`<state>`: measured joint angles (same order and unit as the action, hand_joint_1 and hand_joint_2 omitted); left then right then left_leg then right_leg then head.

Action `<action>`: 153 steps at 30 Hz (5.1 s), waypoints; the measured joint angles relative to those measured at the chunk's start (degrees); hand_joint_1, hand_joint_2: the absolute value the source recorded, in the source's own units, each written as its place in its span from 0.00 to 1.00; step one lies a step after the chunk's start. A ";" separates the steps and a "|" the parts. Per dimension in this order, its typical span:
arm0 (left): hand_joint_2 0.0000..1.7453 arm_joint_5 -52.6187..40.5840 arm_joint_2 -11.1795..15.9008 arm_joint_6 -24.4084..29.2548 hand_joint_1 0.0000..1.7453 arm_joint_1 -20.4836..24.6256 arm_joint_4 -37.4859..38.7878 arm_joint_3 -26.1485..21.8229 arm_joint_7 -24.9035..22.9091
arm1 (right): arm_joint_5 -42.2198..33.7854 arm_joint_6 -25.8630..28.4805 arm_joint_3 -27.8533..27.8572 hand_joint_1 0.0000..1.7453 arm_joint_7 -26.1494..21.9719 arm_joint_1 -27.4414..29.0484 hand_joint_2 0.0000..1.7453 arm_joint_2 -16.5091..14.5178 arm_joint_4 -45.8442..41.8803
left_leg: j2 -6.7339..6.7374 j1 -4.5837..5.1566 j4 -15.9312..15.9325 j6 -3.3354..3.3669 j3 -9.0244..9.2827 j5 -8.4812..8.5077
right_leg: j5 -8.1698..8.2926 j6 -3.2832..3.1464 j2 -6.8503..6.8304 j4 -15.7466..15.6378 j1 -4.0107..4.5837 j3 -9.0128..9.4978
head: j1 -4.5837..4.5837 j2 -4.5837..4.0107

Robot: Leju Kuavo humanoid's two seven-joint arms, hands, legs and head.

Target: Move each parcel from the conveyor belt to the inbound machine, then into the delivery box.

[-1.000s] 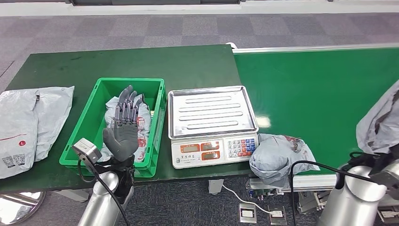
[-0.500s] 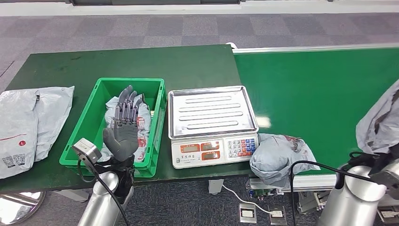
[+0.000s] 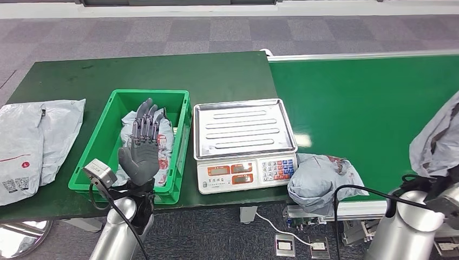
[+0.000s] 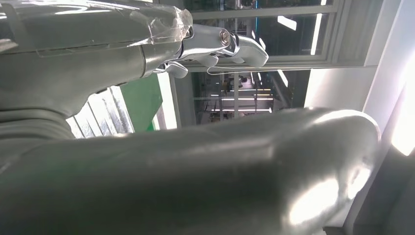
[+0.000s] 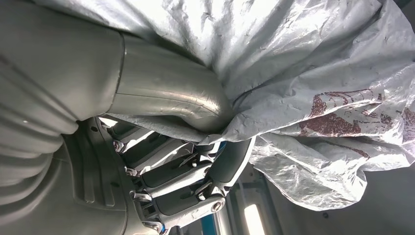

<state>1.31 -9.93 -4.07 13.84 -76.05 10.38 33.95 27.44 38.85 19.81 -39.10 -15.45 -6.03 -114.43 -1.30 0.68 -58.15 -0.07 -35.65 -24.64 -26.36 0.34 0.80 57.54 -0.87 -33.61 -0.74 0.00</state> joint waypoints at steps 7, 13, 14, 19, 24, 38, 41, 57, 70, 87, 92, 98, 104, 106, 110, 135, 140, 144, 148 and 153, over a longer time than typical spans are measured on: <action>0.00 2.48 -1.03 -0.55 0.00 4.50 2.99 2.16 -1.36 | 34.80 -36.84 -21.36 1.00 36.80 -19.77 1.00 1.08 52.25 | 0.89 -0.17 -0.01 -0.06 0.70 0.25 | 0.40 -0.05 0.93 -0.09 0.13 0.14 | 0.00 0.00; 0.00 3.14 -0.52 0.10 0.00 4.87 4.48 2.88 -1.28 | 31.77 -33.92 -33.86 1.00 34.07 -24.54 1.00 2.18 76.13 | -0.89 -0.27 0.04 -0.32 -0.12 0.90 | 0.41 -0.11 -0.72 0.02 0.22 -0.23 | -0.02 0.00; 0.00 3.14 -0.46 0.13 0.00 4.88 4.64 2.89 -1.27 | 31.57 -33.67 -34.88 1.00 33.94 -25.40 1.00 2.39 78.10 | -0.81 -0.28 0.04 -0.32 -0.09 0.83 | 0.39 -0.14 -0.65 0.00 0.22 -0.21 | -0.02 0.00; 0.00 3.13 -0.34 0.16 0.00 4.90 5.22 2.89 -1.18 | 31.20 -33.39 -37.59 1.00 33.83 -28.22 1.00 2.81 84.01 | -0.43 -0.26 0.02 -0.21 0.20 0.55 | 0.31 -0.14 -0.36 -0.13 0.21 -0.05 | -0.01 0.00; 0.00 3.16 -0.28 0.16 0.00 4.90 5.58 2.90 -0.94 | 30.90 -32.58 -38.60 1.00 34.27 -29.25 1.00 2.94 86.29 | -0.42 -0.26 0.00 -0.17 0.35 0.54 | 0.30 -0.13 -0.38 -0.16 0.21 0.12 | -0.01 0.00; 0.00 3.68 -0.15 0.31 0.00 4.89 5.87 3.04 -0.71 | 24.86 -22.54 -40.64 1.00 27.85 -28.12 1.00 3.44 87.20 | -0.34 -0.23 -0.03 -0.16 0.33 0.55 | 0.38 -0.04 -0.28 -0.17 0.19 0.18 | -0.01 0.00; 0.00 3.68 -0.15 0.31 0.00 4.89 5.87 3.04 -0.71 | 24.63 -22.20 -40.64 1.00 27.64 -27.92 1.00 3.49 87.20 | -0.31 -0.23 -0.03 -0.16 0.34 0.54 | 0.38 -0.04 -0.23 -0.17 0.20 0.15 | -0.01 0.00; 0.00 4.08 -0.17 0.31 0.00 5.49 6.74 3.84 0.49 | 8.37 -7.21 -39.79 0.00 7.81 -23.52 1.00 3.63 80.42 | -0.12 -0.20 -0.03 -0.14 0.29 0.49 | 0.38 -0.04 -0.03 -0.16 0.17 0.04 | -0.01 0.00; 0.00 4.14 -0.26 0.46 0.00 5.89 7.64 4.75 1.13 | -17.33 -23.82 -38.62 0.00 0.99 -16.35 1.00 4.88 64.84 | -0.04 -0.21 -0.02 -0.20 0.24 0.41 | 0.34 -0.07 0.10 -0.16 0.17 -0.06 | -0.01 0.00; 1.00 5.07 0.47 0.46 0.00 5.56 8.51 4.95 2.73 | -21.64 -20.96 -35.64 0.00 -1.14 -7.45 1.00 9.41 45.86 | -0.07 -0.21 -0.03 -0.10 0.22 0.31 | 0.25 -0.03 0.05 -0.19 0.16 -0.10 | -0.02 0.00; 1.00 2.25 0.64 1.19 0.00 7.82 11.53 5.45 2.29 | -2.56 0.23 -30.20 0.00 -1.19 3.21 1.00 10.28 29.59 | -0.09 -0.19 -0.03 -0.12 0.22 0.12 | 0.13 -0.01 -0.03 -0.20 0.15 -0.02 | -0.01 0.00; 1.00 1.73 0.66 1.38 0.00 9.50 14.13 5.86 2.45 | -1.02 1.21 -27.03 0.00 -1.02 9.52 1.00 10.49 19.85 | 0.09 -0.18 -0.03 -0.13 0.23 0.07 | 0.12 -0.02 0.12 -0.19 0.15 -0.09 | -0.01 0.00; 1.00 1.73 0.65 1.39 0.00 10.18 15.52 6.30 2.46 | -1.01 1.21 -26.37 0.00 -0.98 11.38 1.00 10.62 16.21 | 0.13 -0.18 -0.02 -0.13 0.23 0.07 | 0.12 -0.03 0.13 -0.19 0.14 -0.09 | -0.01 0.00; 1.00 1.73 0.65 1.39 0.00 10.26 15.85 6.34 2.46 | -1.01 1.21 -26.37 0.00 -0.98 11.62 1.00 10.63 15.65 | 0.13 -0.18 -0.02 -0.13 0.23 0.07 | 0.12 -0.03 0.13 -0.19 0.14 -0.09 | -0.01 0.00; 1.00 1.73 0.65 1.40 0.00 10.31 16.29 6.39 2.46 | -1.01 1.21 -26.37 0.00 -0.98 11.90 1.00 10.65 15.00 | 0.13 -0.18 -0.03 -0.13 0.23 0.07 | 0.12 -0.03 0.15 -0.19 0.14 -0.09 | -0.01 0.00; 0.25 -0.01 -8.49 -2.85 0.00 27.57 39.13 15.50 -7.81 | -7.10 0.67 -22.58 0.00 -1.04 16.22 1.00 6.47 1.06 | -0.09 -0.07 -0.04 -0.01 0.21 0.08 | 0.11 0.05 -0.01 -0.19 0.03 0.02 | -0.01 0.00; 1.00 2.11 -10.56 14.70 0.00 34.00 41.96 37.95 -29.20 | -7.58 -4.64 -24.17 0.00 -1.06 13.96 1.00 5.54 1.88 | 0.11 0.03 -0.04 0.10 0.17 0.00 | 0.14 0.11 0.16 -0.19 -0.04 -0.05 | -0.01 0.00; 1.00 2.22 -10.95 15.71 0.00 37.44 45.20 47.95 -32.28 | -7.07 -6.78 -24.23 0.00 -0.97 12.23 1.00 4.32 3.55 | 0.08 0.02 -0.04 0.11 0.19 0.04 | 0.14 0.11 0.10 -0.16 -0.02 -0.02 | -0.01 0.00; 1.00 2.13 -10.95 15.75 0.00 38.85 47.43 53.19 -32.49 | -6.97 -7.38 -24.23 0.00 -0.98 11.60 1.00 3.51 4.48 | 0.08 0.00 -0.03 0.09 0.19 0.05 | 0.13 0.10 0.10 -0.13 -0.01 -0.02 | -0.01 0.00; 1.00 1.96 -10.95 15.98 0.00 39.72 48.87 55.66 -32.59 | -6.92 -7.51 -24.23 0.00 -1.00 11.41 1.00 3.04 4.99 | 0.07 0.00 -0.03 0.10 0.18 0.04 | 0.12 0.10 0.10 -0.14 -0.01 -0.02 | -0.01 0.00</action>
<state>3.27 -20.87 11.91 53.56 -27.18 66.04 1.37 20.52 31.34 -4.42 -40.10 -4.04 -2.99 -109.44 -1.23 0.68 -58.18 0.03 -35.46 -24.60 -26.25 0.43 0.90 57.41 -0.88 -33.63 -0.74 0.00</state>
